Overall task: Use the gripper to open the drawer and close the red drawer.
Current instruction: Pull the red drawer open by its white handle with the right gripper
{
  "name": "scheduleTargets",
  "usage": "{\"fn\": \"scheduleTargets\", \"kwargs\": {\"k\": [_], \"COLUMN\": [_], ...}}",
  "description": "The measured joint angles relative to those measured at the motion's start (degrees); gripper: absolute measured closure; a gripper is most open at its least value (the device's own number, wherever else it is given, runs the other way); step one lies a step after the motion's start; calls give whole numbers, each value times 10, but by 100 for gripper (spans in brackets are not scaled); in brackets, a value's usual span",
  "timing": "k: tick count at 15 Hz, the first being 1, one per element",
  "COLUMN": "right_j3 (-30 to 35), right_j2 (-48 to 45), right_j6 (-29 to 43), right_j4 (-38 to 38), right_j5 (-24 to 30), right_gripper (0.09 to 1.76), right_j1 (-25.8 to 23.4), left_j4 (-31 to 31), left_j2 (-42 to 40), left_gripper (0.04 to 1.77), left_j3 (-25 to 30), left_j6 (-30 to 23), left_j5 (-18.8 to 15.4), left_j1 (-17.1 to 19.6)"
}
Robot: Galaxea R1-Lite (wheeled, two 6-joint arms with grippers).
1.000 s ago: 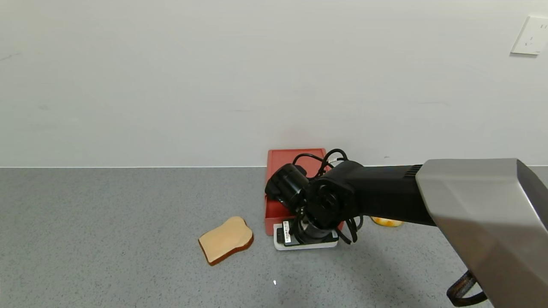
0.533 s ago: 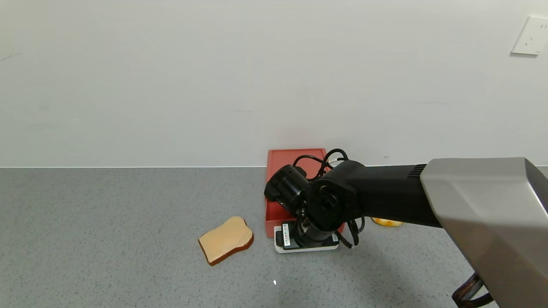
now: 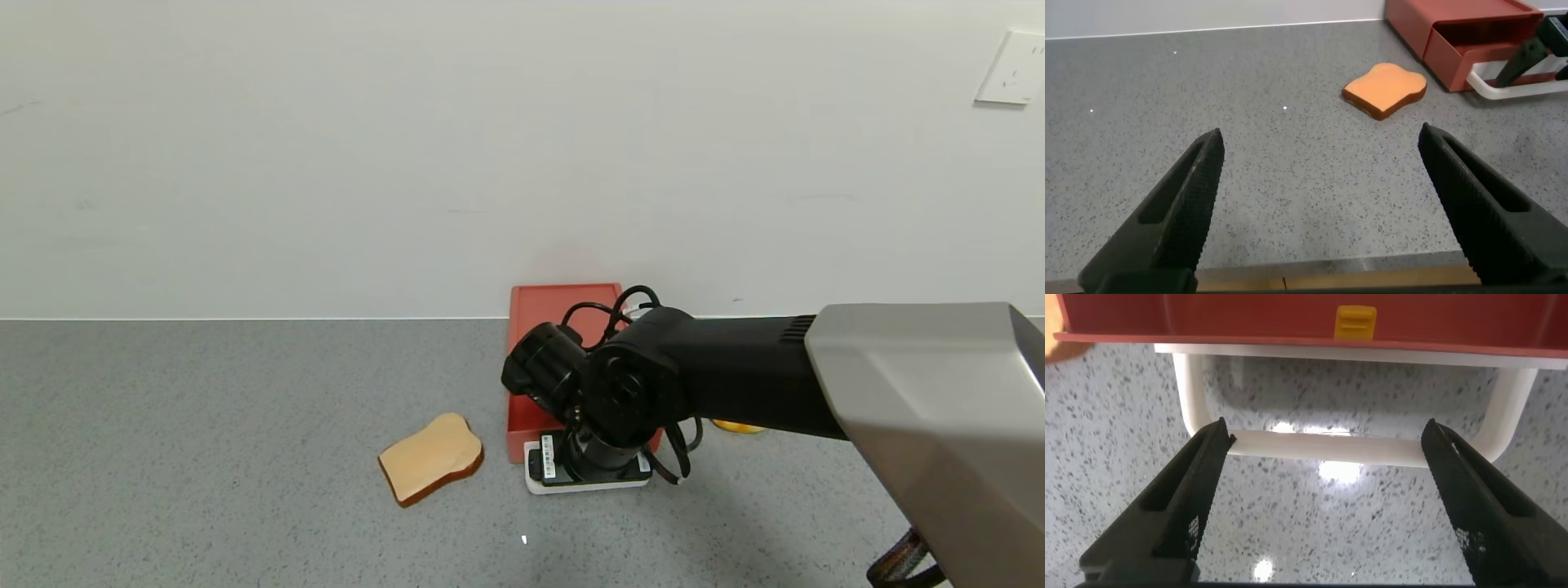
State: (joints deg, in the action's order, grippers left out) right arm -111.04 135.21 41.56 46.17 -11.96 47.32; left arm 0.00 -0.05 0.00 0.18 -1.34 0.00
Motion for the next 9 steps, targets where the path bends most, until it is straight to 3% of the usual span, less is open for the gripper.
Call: {"fn": "scheduleTargets", "kwargs": {"k": [9], "right_j3": [4], "right_j2": [-12], "right_j6": [26], "right_j4": [36], "right_j5": [23], "right_gripper": [14], "right_j1": [21], "left_j4": [0], "left_j2": [0], "left_gripper": [9], "left_j3": [0], "left_j6": [0], "left_j5": [0], "left_j1": [0]}}
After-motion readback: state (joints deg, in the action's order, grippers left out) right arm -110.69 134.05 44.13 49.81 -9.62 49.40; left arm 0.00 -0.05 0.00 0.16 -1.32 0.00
